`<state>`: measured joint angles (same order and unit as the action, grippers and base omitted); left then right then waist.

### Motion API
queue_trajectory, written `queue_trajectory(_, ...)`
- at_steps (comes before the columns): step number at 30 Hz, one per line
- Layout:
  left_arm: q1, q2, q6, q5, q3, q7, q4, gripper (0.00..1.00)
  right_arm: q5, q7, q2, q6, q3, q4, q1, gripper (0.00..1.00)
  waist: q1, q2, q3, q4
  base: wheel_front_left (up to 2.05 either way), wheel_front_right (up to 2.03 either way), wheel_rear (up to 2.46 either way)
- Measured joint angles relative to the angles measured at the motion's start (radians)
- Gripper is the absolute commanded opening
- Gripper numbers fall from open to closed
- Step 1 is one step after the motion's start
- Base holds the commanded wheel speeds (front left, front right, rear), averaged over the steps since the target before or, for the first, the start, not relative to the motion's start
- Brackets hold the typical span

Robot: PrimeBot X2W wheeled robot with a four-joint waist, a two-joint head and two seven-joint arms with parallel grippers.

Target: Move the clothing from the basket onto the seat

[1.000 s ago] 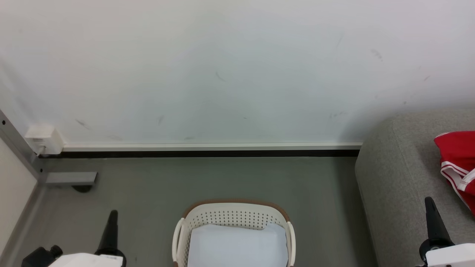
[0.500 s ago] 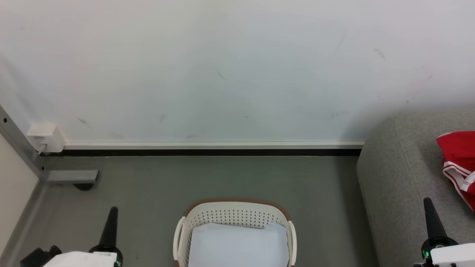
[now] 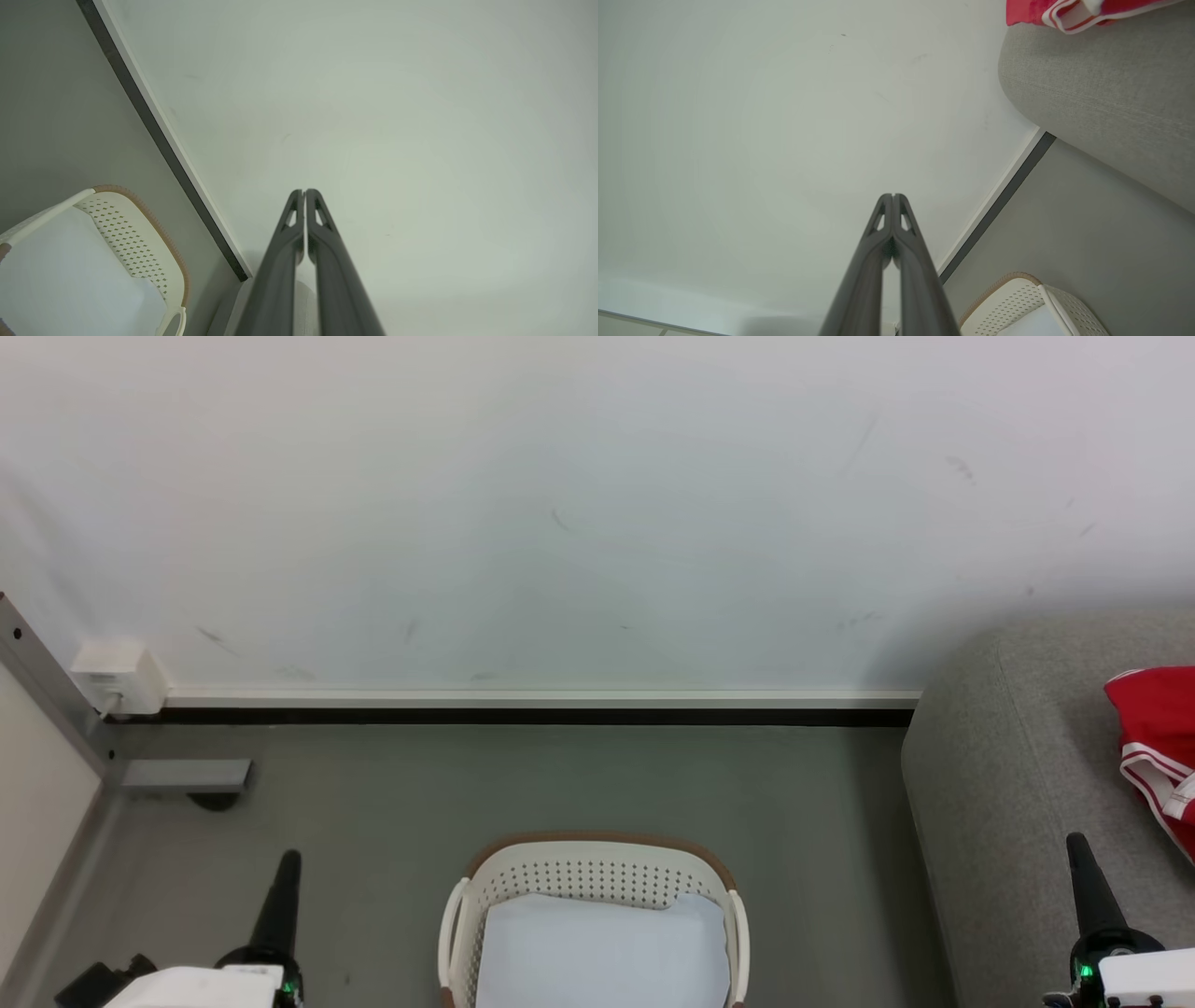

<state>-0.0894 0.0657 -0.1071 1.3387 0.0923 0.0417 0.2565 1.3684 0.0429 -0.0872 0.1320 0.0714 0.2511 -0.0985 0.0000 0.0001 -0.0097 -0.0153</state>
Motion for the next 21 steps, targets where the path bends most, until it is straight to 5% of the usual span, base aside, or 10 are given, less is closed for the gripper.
queue_trajectory(21,-0.008,-0.011,-0.013,0.153,0.012,0.042,-0.005,0.00,0.138,0.040,0.024,0.000,0.026,-0.002,-0.002,0.00,0.0000,0.0000,0.007,0.008,0.00,0.00,0.00)
